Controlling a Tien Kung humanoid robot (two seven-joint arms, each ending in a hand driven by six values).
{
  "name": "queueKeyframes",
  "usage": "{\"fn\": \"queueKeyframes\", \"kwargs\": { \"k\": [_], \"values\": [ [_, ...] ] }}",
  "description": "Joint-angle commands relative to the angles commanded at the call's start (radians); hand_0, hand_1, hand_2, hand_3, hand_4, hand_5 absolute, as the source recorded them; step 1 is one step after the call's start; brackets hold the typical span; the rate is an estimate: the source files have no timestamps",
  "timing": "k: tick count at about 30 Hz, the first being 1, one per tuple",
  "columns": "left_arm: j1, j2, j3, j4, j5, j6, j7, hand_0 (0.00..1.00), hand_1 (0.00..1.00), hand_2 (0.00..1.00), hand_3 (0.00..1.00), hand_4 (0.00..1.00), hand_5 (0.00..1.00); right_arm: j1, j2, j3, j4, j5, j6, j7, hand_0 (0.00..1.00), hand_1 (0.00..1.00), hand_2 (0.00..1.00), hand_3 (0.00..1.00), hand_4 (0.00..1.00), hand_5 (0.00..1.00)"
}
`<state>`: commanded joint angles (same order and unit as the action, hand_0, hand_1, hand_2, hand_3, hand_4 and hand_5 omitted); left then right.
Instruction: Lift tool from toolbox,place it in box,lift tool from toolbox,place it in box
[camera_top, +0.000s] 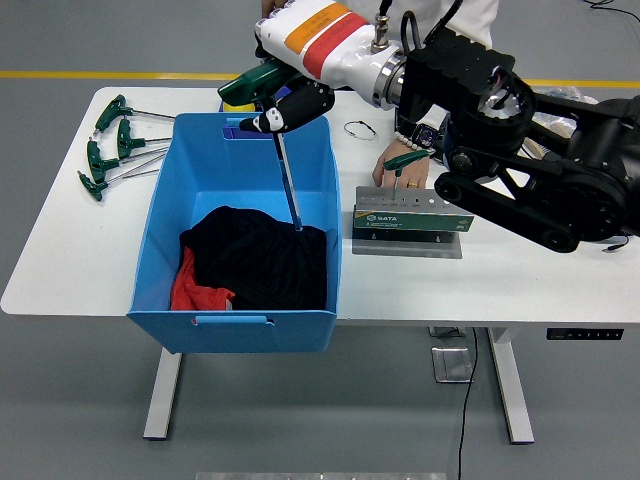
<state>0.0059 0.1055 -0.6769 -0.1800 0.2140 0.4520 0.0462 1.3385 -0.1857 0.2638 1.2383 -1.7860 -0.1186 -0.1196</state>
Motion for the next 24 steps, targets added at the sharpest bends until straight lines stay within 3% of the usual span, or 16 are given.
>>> {"fn": "queueKeyframes", "kwargs": {
  "k": [2,7,8,10,13,14,19,20,24],
  "values": [
    [0.002,-0.001,-0.015,0.0,0.012,0.003,0.001,0.544,0.518,0.519,0.705,0.745,0.668,0.006,0.014,-0.03,-0.003,0.016,0.007,0.001,0.002,0.002,0.07,0.056,0.922,0.617],
    [0.001,0.002,-0.012,0.0,0.012,0.003,0.001,0.544,0.518,0.519,0.705,0.745,0.668,0.024,0.042,-0.086,-0.007,0.032,0.031,-0.002,0.002,0.002,0.07,0.056,0.922,0.617],
    [0.0,0.002,-0.012,0.0,0.014,0.004,0.001,0.543,0.517,0.519,0.703,0.743,0.666,0.028,0.047,-0.094,-0.006,0.031,0.039,-0.004,0.122,0.169,0.275,0.304,0.942,0.618],
    [0.0,0.004,-0.012,0.0,0.016,0.004,0.002,0.543,0.517,0.519,0.703,0.743,0.666,0.032,0.054,-0.104,-0.004,0.032,0.059,-0.007,0.122,0.169,0.275,0.304,0.942,0.618],
    [0.001,0.005,-0.023,0.0,0.027,0.006,0.004,0.543,0.517,0.519,0.703,0.743,0.666,0.046,0.068,-0.122,-0.015,0.052,0.13,-0.02,0.122,0.169,0.275,0.304,0.942,0.618],
    [0.001,0.006,-0.029,0.0,0.033,0.008,0.005,0.543,0.516,0.515,0.7,0.742,0.663,0.052,0.072,-0.126,-0.021,0.051,0.144,-0.023,0.332,0.442,0.548,0.484,0.959,0.626],
    [0.0,0.008,-0.024,0.0,0.029,0.012,0.003,0.543,0.516,0.515,0.7,0.742,0.663,0.06,0.085,-0.129,-0.041,0.047,0.146,-0.024,0.332,0.442,0.548,0.484,0.959,0.626],
    [0.0,0.008,-0.017,0.0,0.02,0.014,0.0,0.542,0.511,0.514,0.699,0.741,0.663,0.06,0.086,-0.13,-0.043,0.046,0.145,-0.024,0.439,0.536,0.647,0.527,0.959,0.616],
    [-0.001,0.008,-0.004,0.0,0.003,0.017,-0.004,0.542,0.511,0.514,0.699,0.741,0.663,0.054,0.089,-0.133,-0.054,0.049,0.145,-0.024,0.439,0.536,0.647,0.527,0.959,0.616]
  ]
}}
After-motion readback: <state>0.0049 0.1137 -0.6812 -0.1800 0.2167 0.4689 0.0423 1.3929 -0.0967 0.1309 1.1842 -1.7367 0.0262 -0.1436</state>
